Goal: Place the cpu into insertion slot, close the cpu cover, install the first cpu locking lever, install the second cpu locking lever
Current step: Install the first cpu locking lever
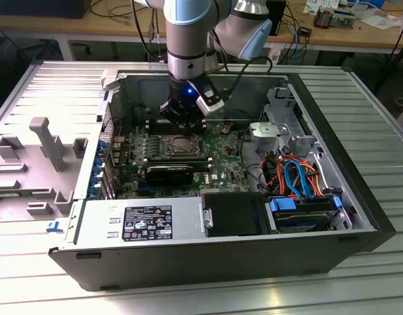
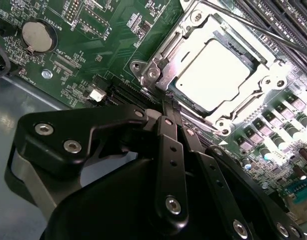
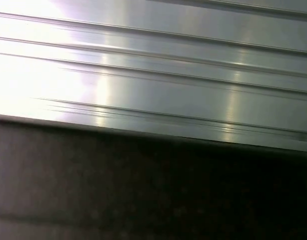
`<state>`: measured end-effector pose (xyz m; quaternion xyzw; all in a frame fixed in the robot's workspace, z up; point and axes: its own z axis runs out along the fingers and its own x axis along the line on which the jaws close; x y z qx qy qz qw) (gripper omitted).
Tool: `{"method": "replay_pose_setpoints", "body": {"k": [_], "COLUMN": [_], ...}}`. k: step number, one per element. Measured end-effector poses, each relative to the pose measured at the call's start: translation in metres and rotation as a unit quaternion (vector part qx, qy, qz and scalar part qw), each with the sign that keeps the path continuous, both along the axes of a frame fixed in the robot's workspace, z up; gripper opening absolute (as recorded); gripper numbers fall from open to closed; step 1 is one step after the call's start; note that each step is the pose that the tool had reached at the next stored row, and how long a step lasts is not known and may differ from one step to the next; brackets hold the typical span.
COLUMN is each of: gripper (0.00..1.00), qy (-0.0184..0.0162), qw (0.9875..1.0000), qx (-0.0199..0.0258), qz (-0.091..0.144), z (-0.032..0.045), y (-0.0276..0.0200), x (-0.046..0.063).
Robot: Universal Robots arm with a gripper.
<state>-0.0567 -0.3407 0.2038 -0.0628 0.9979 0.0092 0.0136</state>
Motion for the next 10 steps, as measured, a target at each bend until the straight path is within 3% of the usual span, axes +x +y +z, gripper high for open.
{"method": "replay_pose_setpoints", "body": {"k": [6,10], "gripper": [0.11,0.11], "qy": [0.0002,0.0003], "qw": [1.0000,1.0000], "qx": [-0.0001,0.0000], "qz": [0.000,0.000], "z": [-0.0001,-0.0008], "y": [-0.0032,-0.0029], "x": [0.002,0.011]}}
